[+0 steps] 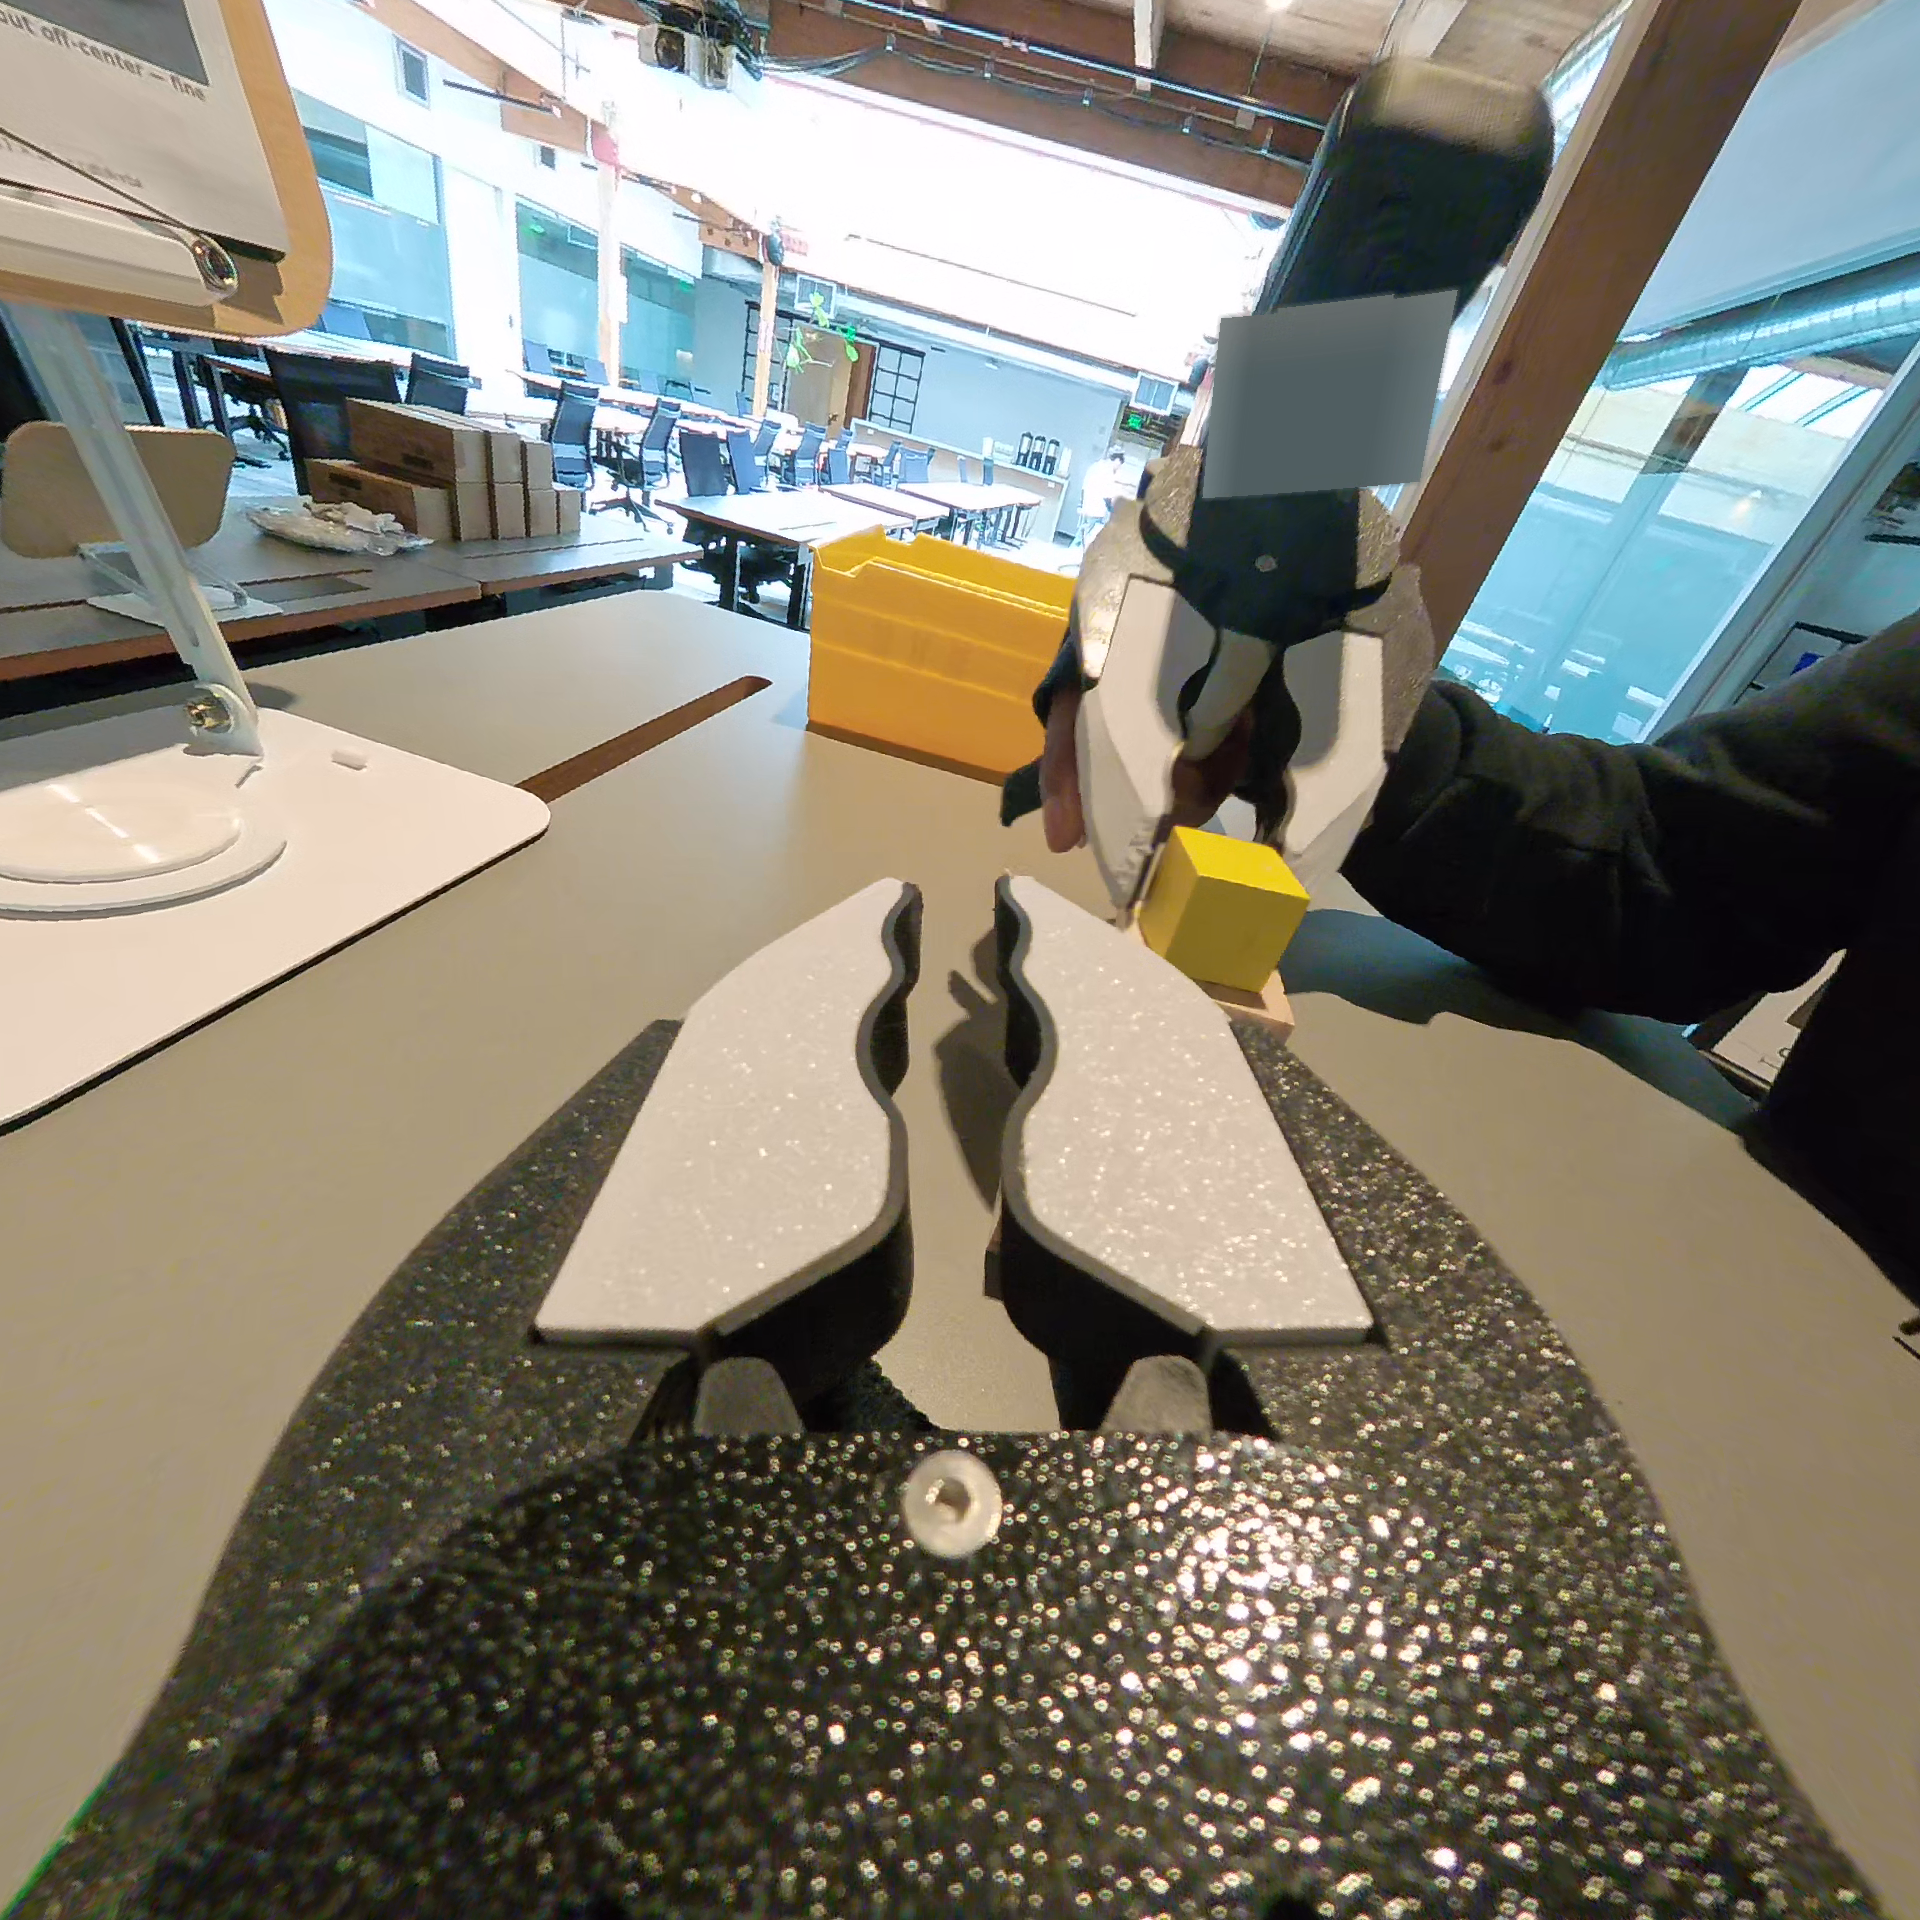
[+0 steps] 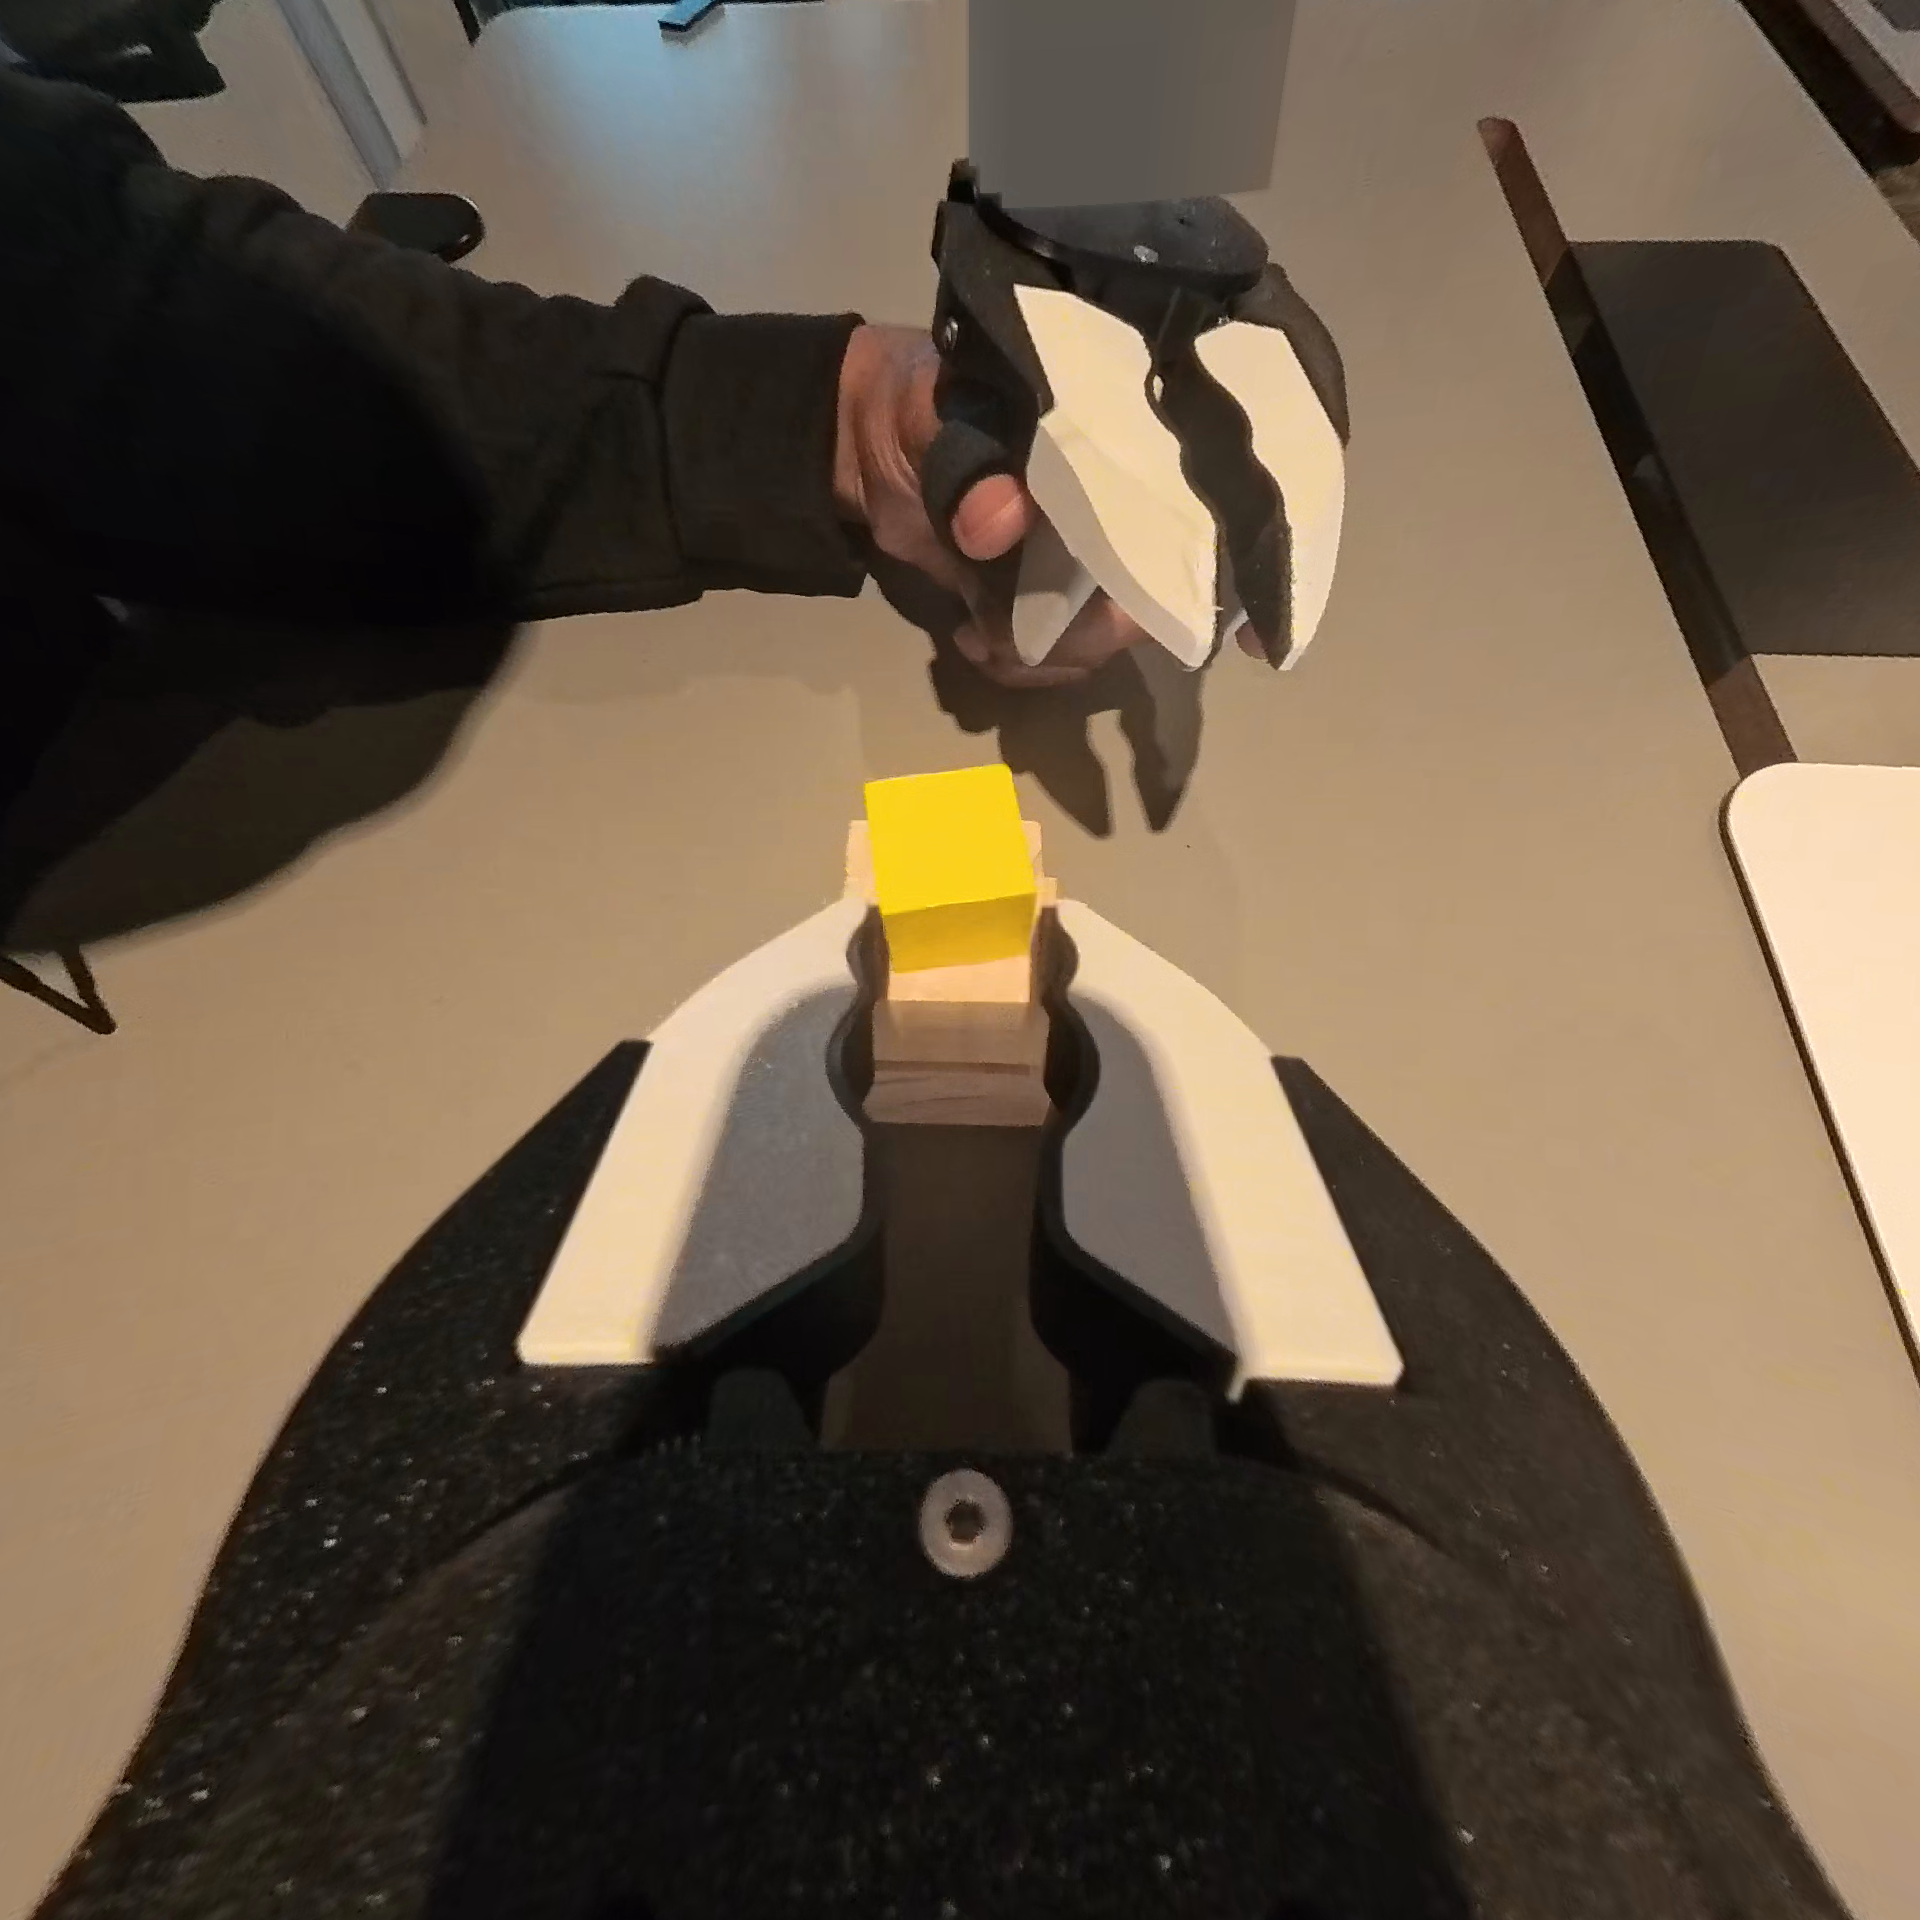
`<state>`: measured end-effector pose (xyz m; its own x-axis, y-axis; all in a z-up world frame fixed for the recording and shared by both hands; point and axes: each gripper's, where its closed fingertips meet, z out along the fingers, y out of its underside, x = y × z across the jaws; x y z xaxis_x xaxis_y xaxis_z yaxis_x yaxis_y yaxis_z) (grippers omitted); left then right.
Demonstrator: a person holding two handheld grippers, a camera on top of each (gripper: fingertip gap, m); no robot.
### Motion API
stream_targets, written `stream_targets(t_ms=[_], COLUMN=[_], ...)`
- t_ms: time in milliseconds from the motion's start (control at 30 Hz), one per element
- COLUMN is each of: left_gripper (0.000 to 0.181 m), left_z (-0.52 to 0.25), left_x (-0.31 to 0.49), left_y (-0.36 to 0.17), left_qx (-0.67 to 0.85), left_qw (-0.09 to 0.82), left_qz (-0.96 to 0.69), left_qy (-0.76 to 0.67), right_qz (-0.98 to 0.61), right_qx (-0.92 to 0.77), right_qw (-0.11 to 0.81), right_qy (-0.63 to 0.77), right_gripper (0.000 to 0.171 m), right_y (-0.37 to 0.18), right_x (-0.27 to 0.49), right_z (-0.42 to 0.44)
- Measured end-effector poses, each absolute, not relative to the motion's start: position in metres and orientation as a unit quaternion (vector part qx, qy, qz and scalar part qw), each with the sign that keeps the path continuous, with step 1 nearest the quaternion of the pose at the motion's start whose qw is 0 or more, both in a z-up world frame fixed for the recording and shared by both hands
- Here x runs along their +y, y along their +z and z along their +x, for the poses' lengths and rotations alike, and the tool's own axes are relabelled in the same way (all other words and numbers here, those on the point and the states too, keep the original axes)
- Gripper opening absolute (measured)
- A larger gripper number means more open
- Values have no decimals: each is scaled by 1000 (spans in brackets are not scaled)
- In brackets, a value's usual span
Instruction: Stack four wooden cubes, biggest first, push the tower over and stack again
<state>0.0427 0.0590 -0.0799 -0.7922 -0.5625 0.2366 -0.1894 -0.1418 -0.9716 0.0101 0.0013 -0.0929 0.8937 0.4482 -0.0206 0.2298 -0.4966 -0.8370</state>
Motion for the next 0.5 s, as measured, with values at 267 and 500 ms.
stream_targets(t_ms=[267,500], left_gripper=[13,20], left_z=[41,35], left_x=[58,59], left_y=[-79,-72], left_qx=[642,636], left_qw=[135,167], left_qz=[-288,-260], left_qy=[-698,-707], right_qz=[-837,-750], right_qx=[-199,-133], right_qw=[482,599], right_qy=[165,248], right_gripper=[55,50], right_y=[-87,-80], right_x=[-4,-13], right_z=[6,42])
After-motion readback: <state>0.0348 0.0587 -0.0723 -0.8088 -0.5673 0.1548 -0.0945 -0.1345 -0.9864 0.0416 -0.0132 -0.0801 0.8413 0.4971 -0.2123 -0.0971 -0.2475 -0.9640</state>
